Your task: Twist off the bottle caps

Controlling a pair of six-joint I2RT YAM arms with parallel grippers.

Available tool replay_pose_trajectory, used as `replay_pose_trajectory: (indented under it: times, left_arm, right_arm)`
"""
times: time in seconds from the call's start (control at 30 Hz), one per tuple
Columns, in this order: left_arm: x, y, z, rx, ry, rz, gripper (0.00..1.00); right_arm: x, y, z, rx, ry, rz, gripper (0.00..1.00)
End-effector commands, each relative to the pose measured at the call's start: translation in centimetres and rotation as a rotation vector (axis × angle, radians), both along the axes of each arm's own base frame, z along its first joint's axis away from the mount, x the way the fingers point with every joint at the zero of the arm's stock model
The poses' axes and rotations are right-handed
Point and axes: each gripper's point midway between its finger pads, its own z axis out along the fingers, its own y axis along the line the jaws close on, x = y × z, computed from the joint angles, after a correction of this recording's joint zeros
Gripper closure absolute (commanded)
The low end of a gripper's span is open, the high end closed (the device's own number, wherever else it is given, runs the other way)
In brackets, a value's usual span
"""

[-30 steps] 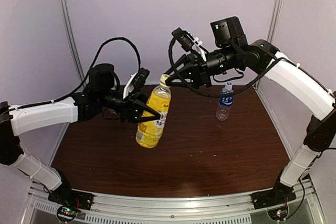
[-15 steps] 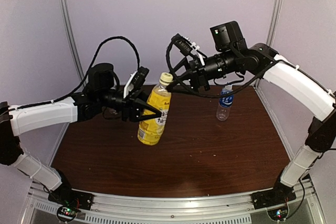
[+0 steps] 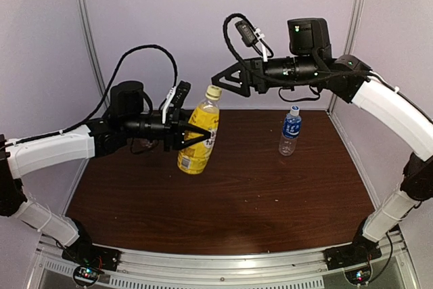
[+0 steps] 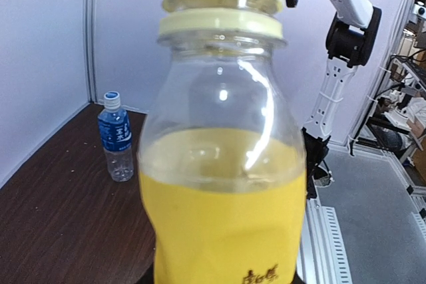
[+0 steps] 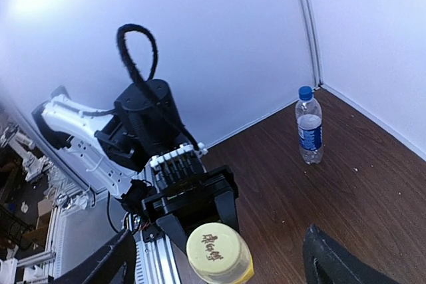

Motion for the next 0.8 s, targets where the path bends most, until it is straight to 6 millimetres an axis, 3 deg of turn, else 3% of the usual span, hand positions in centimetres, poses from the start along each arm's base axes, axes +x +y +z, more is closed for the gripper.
replay_pose_trajectory:
  times: [0.0, 0.23, 0.53, 0.77]
  left_arm:
    - [2.4, 0.8, 1.3, 0.004, -0.082, 0.168, 0.63]
    - [3.6, 1.3, 1.0, 0.031, -0.096, 0.248, 0.63]
    - [4.0, 1.4, 0.7, 0.049, -0.098, 0.269, 0.63]
    - [4.1, 1.4, 0.5, 0.055, -0.095, 0.267, 0.64]
  right_arm:
    - [3.5, 0.0, 0.1, 0.029, 0.115, -0.248, 0.13]
    - [3.9, 1.8, -2.0, -0.01, 0.161, -0.263, 0.15]
    - [3.8, 2.8, -2.7, -0.017, 0.164, -0.227, 0.42]
    - [3.6, 2.8, -2.4, -0.013, 0.151, -0.219, 0.5]
